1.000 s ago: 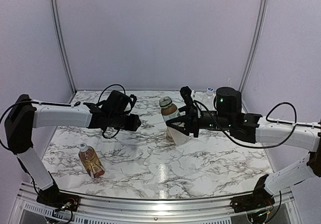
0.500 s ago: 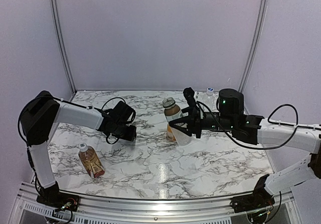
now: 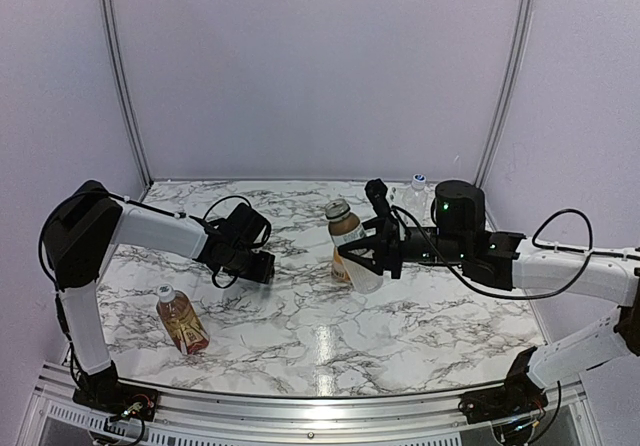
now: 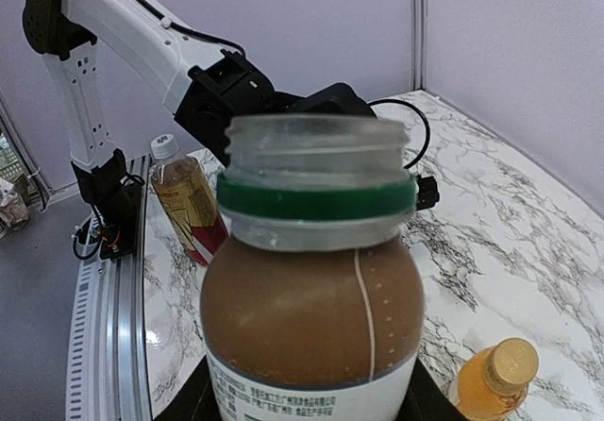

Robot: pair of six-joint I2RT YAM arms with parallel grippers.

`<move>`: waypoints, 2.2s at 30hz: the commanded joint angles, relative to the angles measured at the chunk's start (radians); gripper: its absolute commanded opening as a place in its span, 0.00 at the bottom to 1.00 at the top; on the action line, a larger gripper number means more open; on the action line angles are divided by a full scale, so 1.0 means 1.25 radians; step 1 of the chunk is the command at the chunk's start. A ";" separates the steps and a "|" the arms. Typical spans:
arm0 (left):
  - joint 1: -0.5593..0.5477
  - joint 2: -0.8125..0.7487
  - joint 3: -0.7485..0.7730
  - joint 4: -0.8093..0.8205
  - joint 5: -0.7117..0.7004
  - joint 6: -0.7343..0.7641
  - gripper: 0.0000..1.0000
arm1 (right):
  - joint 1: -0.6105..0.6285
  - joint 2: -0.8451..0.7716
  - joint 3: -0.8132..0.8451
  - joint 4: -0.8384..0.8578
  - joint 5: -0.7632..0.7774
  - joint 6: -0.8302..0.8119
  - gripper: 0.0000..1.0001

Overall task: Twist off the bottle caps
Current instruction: Place the bottle cap at the center of the board, then pass from the right arm to the left

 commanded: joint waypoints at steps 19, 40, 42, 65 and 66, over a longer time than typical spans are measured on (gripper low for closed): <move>0.006 -0.381 -0.020 0.073 0.237 0.052 0.98 | -0.007 0.002 -0.008 0.036 -0.050 -0.004 0.22; -0.120 -0.408 0.056 0.177 0.513 0.086 0.99 | -0.005 0.076 0.042 0.074 -0.187 0.016 0.24; -0.129 -0.385 0.075 0.166 0.509 0.090 0.99 | -0.004 0.080 0.045 0.075 -0.195 0.019 0.24; -0.148 -0.295 0.107 0.142 0.577 0.078 0.50 | -0.004 0.089 0.039 0.076 -0.184 0.017 0.25; -0.148 -0.294 0.107 0.140 0.580 0.079 0.46 | -0.004 0.088 0.039 0.076 -0.181 0.017 0.25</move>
